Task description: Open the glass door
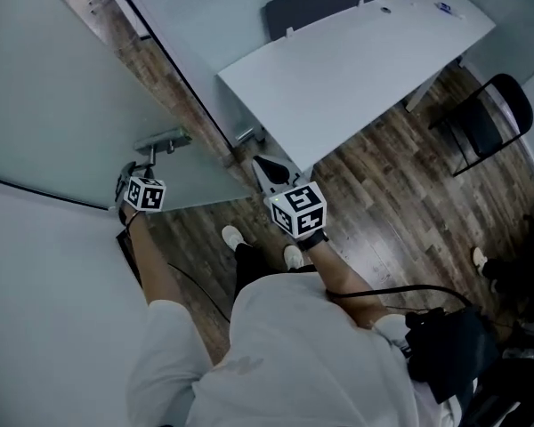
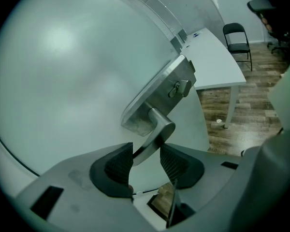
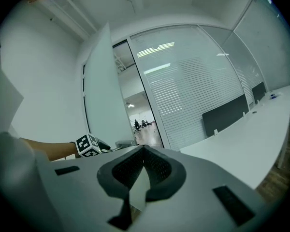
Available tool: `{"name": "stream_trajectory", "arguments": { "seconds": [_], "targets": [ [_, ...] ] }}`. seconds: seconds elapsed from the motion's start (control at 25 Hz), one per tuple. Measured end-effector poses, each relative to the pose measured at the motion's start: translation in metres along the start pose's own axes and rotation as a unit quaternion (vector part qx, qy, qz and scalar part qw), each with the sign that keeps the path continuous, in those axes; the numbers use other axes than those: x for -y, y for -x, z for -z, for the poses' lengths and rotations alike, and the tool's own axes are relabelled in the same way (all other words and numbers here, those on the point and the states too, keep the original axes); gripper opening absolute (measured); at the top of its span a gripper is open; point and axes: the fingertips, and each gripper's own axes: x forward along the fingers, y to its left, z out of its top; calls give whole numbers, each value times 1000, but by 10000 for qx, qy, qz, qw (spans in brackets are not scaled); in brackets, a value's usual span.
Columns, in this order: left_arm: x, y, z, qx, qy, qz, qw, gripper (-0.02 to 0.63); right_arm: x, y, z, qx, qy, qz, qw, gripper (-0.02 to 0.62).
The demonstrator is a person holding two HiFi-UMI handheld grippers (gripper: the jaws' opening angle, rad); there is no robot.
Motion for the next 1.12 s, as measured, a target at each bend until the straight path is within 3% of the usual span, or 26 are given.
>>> {"name": "stream_trajectory", "arguments": {
  "seconds": [0.12, 0.32, 0.48, 0.76, 0.88, 1.12],
  "targets": [
    [13, 20, 19, -136, -103, 109, 9998, 155, -20, -3, 10, -74, -42, -306, 9995, 0],
    [30, 74, 53, -111, -161, -316, 9993, 153, -61, 8, 25, -220, -66, -854, 9961, 0],
    [41, 108, 80, -203, -414, -363, 9983, 152, -90, 9, 32, -304, -53, -1185, 9925, 0],
    [48, 149, 125, -367, -470, -556, 9967, 150, -134, -5, 24, -330, 193, -1666, 9853, 0],
    [49, 162, 144, -386, -364, -675, 9963, 149, -154, -12, 23, -343, 220, -1810, 9826, 0],
    [47, 191, 183, -138, 224, -871, 9959, 140, -222, -3, 41, -447, 228, -2149, 9754, 0]
  ]
}}
